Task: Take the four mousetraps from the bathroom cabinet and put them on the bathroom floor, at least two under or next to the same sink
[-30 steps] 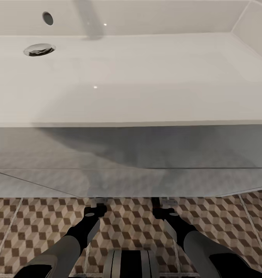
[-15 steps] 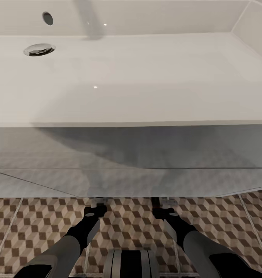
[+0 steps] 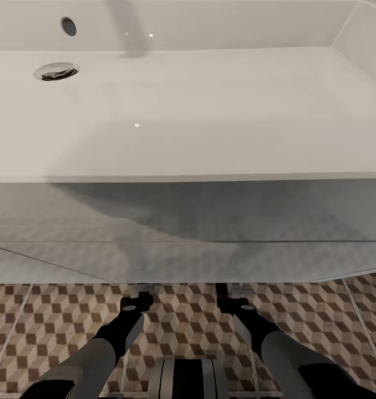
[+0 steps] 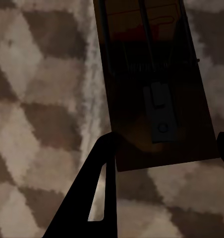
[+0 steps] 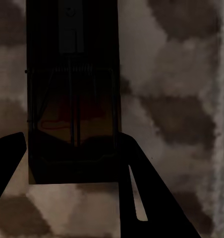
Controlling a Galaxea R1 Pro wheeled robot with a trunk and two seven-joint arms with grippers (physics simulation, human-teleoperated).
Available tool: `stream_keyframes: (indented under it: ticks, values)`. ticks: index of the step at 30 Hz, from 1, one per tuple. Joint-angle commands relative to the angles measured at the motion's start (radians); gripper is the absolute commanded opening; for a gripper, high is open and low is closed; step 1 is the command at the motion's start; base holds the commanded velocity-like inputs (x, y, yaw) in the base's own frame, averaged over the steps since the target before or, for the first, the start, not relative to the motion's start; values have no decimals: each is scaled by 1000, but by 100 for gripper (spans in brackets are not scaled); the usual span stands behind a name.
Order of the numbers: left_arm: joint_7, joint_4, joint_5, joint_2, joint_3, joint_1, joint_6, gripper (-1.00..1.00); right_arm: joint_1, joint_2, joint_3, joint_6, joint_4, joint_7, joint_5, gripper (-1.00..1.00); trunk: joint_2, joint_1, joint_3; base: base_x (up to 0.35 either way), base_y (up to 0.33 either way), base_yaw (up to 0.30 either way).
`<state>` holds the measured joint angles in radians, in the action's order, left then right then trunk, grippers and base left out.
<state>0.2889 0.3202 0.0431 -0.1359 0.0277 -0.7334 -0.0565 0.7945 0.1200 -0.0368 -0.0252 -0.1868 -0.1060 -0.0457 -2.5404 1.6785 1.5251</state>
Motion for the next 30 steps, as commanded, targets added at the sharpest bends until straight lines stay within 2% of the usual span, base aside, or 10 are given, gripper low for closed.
stream_keyframes:
  ticks: [1,7,10,19,30]
  values:
    - [2,2,6,-1,3,0,-6,-100,0,0,-4,-2,-1,-9,-5,-100,0,0,1,0,0,0]
    - [3,2,5,0,3,0,-6,-100,0,2,-3,2,-5,-98,-6,-100,0,0,1,0,0,0]
    - [3,2,5,0,2,0,-6,-100,0,2,-3,-1,-6,-120,-6,-100,0,0,1,0,0,0]
    - [1,2,4,-1,2,0,-6,-100,0,0,-3,-25,-6,-134,-6,-100,0,0,1,0,0,0]
    - [1,1,4,-1,2,0,-6,-100,6,-2,-3,-93,-7,-126,-6,-100,0,0,1,0,0,0]
